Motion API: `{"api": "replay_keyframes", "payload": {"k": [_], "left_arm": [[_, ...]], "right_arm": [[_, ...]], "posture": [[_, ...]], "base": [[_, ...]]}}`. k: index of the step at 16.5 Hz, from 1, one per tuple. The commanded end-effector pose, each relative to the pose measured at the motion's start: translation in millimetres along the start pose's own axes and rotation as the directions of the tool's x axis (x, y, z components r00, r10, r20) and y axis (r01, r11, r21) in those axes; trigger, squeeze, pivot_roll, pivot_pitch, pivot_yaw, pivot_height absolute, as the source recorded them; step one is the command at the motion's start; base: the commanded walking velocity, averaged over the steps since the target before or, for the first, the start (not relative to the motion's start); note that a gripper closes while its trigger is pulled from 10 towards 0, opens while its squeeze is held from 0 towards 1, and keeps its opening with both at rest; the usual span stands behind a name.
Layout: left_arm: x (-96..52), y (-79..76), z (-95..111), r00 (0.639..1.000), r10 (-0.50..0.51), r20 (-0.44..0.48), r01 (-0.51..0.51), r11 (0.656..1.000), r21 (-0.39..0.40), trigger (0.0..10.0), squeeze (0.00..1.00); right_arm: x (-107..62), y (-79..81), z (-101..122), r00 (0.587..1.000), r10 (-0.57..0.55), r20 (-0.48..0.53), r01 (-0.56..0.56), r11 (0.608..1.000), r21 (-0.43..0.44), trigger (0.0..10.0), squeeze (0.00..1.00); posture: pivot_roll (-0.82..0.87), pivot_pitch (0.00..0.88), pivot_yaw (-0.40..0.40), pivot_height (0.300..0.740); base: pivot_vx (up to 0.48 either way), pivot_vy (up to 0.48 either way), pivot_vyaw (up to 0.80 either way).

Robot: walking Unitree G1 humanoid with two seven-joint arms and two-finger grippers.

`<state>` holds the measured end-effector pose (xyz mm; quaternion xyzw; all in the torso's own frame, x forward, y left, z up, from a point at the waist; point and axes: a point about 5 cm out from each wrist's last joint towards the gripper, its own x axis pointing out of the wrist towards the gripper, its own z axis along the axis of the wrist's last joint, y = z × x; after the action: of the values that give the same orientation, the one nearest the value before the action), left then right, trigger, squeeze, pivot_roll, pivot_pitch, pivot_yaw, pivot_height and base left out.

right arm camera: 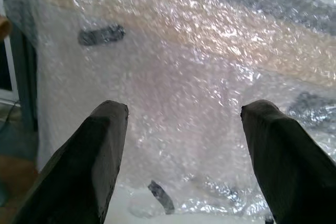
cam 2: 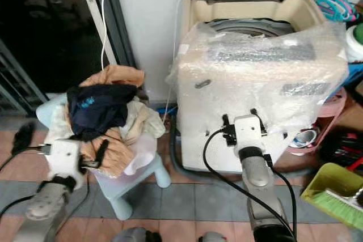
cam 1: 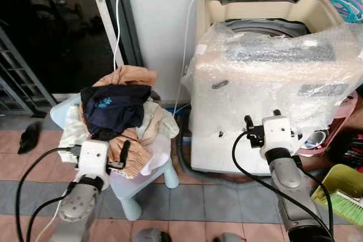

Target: Clothes washing

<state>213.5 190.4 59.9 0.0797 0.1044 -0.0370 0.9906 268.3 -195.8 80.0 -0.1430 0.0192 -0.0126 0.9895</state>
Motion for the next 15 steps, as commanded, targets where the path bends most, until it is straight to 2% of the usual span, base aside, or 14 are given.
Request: {"api": "replay_keyframes", "payload": {"k": [1,2,4,5,6,8,12,14,15], "left_arm": [[0.2,2.5,6.9,1.0,0.011,0.028,-0.012,1.0,0.011,10.0,0.0],[-1.4,4.7,10.9,0.999,0.022,0.048,-0.023,0.999,0.022,10.0,0.0],[-3.6,6.8,14.9,0.998,0.036,0.057,-0.037,0.999,0.019,10.0,0.0],[-1.4,5.8,17.2,0.998,0.033,0.061,-0.034,0.999,0.025,10.0,0.0],[2.7,4.3,19.1,0.997,0.031,0.066,-0.033,0.999,0.024,10.0,0.0],[9.1,1.2,23.3,0.997,0.039,0.074,-0.04,0.999,0.015,10.0,0.0],[13.1,-6.9,30.6,0.994,0.045,0.095,-0.046,0.999,0.005,10.0,0.0],[15.1,-8.2,26.5,0.994,0.075,0.078,-0.074,0.997,-0.009,10.0,0.0],[15.6,-8.7,25.0,0.995,0.076,0.072,-0.076,0.997,-0.009,10.0,0.0]], "right_arm": [[-0.4,4.2,3.7,1.0,0.022,-0.003,-0.021,0.998,0.055,10.0,0.0],[-0.8,3.1,11.6,1.0,-0.004,0.001,0.003,0.989,0.148,10.0,0.0],[-2.6,0.6,19.5,0.999,0.026,0.024,-0.03,0.988,0.15,10.0,0.0],[-2.8,-2.8,20.4,1.0,0.023,0.002,-0.023,0.989,0.147,10.0,0.0],[-2.9,-1.2,22.6,0.998,0.065,0.023,-0.068,0.983,0.17,10.0,0.0],[-1.8,-2.5,27.6,0.994,0.1,0.051,-0.105,0.986,0.129,10.0,0.0],[0.4,-12.2,30.9,0.995,0.091,0.037,-0.094,0.99,0.106,10.0,0.0],[0.5,-12.8,30.5,0.994,0.108,0.028,-0.11,0.99,0.092,10.0,0.0],[1.2,-11.9,31.0,0.992,0.12,0.026,-0.122,0.988,0.093,10.0,0.0]], "posture": [[0.0,0.0,0.07,0.74],[-0.01,0.0,0.076,0.74],[-0.01,0.0,0.076,0.74],[-0.01,0.0,0.072,0.74],[-0.02,0.0,0.07,0.74],[-0.02,0.0,0.068,0.74],[-0.03,0.0,0.031,0.74],[-0.03,0.0,0.0,0.74],[-0.03,0.0,-0.011,0.74]], "base": [[0.0,0.0,0.0],[0.0,0.0,0.0],[0.0,0.0,0.0],[0.0,0.0,0.0],[0.0,0.0,0.0],[0.0,0.0,0.26],[0.0,0.0,0.79],[0.0,0.0,0.75],[0.0,0.0,0.0]]}}
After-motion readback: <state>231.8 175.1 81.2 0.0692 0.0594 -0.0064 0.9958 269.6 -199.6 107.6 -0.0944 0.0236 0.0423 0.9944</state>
